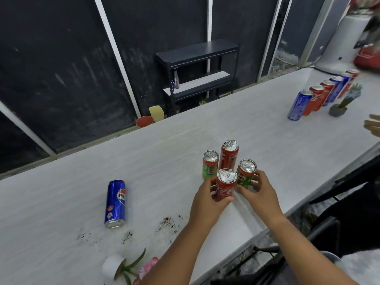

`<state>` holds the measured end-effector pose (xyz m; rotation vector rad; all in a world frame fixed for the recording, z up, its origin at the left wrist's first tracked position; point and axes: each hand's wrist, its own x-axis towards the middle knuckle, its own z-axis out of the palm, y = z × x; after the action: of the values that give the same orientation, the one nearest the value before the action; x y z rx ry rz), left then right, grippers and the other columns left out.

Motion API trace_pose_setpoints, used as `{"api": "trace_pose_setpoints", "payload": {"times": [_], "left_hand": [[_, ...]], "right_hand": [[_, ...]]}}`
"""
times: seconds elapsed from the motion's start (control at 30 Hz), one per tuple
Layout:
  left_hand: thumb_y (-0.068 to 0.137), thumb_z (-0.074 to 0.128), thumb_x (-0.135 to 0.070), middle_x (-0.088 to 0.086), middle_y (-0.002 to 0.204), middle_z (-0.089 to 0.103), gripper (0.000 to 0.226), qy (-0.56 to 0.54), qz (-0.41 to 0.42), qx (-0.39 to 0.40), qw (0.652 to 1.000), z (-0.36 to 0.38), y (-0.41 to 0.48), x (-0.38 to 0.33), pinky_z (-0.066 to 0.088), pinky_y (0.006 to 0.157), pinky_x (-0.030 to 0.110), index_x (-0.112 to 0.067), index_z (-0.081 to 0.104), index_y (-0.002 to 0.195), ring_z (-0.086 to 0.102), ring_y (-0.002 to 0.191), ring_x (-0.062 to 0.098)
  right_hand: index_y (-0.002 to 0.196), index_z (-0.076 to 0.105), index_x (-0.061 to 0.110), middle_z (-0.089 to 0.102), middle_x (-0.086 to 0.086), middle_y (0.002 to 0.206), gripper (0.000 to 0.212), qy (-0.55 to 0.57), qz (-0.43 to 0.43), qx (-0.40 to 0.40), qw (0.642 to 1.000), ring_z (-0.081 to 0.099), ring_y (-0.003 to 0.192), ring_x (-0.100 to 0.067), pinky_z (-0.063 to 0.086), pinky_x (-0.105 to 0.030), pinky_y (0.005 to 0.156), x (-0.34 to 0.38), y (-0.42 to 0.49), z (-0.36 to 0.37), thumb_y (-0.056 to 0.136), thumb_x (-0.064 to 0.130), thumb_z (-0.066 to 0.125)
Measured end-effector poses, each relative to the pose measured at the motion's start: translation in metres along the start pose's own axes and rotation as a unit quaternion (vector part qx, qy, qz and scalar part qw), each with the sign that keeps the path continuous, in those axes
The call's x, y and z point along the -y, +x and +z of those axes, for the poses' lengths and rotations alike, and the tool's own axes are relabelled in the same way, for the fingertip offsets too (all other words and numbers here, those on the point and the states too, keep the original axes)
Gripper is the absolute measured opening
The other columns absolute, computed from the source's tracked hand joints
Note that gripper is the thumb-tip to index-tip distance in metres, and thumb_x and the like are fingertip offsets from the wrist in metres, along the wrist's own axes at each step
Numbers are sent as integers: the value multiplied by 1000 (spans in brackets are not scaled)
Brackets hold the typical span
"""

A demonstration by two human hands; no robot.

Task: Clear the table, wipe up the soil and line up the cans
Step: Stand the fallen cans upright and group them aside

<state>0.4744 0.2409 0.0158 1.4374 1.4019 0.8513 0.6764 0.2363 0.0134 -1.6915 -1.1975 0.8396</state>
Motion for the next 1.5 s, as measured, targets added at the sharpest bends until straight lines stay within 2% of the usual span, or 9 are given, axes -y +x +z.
{"api": "trace_pose_setpoints", "payload": {"times": [0.13,0.3,0.6,0.73,0.87,1.03,1.17,1.33,1.5], "left_hand": [[78,97,-44,-31,136,60,75,22,-7,8,1000,-1,-5,3,53,109,24,-61,49,134,57,119,-16],[90,89,-21,-16,160,48,83,28,-13,-17,999,-32,-21,10,44,122,32,-39,42,156,49,145,2],[100,79,-34,-21,161,44,64,124,-21,-196,973,-170,-78,41,44,109,25,-46,47,153,45,147,4],[90,88,-40,-18,147,48,73,101,-66,-278,953,-222,-92,66,51,88,20,-44,46,149,58,128,9],[80,88,-65,-2,164,44,108,116,-162,-263,944,-245,-94,87,50,106,38,-24,37,166,50,146,19],[77,74,-82,-3,140,64,106,106,-190,-249,944,-245,-86,87,61,98,48,-22,46,159,68,120,20],[74,61,-93,-8,116,70,85,134,-195,-243,941,-246,-77,82,64,87,50,-28,61,128,74,103,20],[85,63,-87,-6,100,74,64,224,-211,-234,922,-250,-60,79,59,95,50,-29,63,111,73,95,22],[92,80,-59,-4,102,73,45,120,-206,-233,943,-249,-48,84,65,88,50,-27,61,119,77,84,21]], "right_hand": [[126,55,47,70,27,121,63,-4,7,5,1000,64,111,14,53,-24,93,-4,-2,1,78,39,95],[148,44,22,57,4,146,81,-16,39,2,999,55,136,-14,46,-38,114,-13,-24,0,83,22,92],[118,61,49,57,27,138,33,-89,-12,46,995,50,131,-3,44,-46,114,-13,-105,28,92,42,79],[120,60,46,61,23,135,34,-170,-65,63,981,52,129,-7,10,-55,130,-6,-121,63,92,41,80],[131,60,43,56,18,140,43,-220,-74,47,971,39,153,-20,0,-57,128,2,-132,92,92,45,78],[132,70,32,62,6,150,39,-323,-133,23,937,41,152,-28,17,-63,126,-3,-137,108,96,47,71],[130,71,31,63,4,148,48,-340,-160,-2,927,43,150,-29,20,-61,126,-10,-137,111,94,58,56],[129,73,32,64,5,147,55,-355,-177,-13,918,45,149,-29,22,-60,126,-15,-137,111,91,64,47],[130,71,37,60,8,150,52,-376,-175,2,910,41,151,-27,19,-58,128,-20,-135,111,93,65,47]]}}
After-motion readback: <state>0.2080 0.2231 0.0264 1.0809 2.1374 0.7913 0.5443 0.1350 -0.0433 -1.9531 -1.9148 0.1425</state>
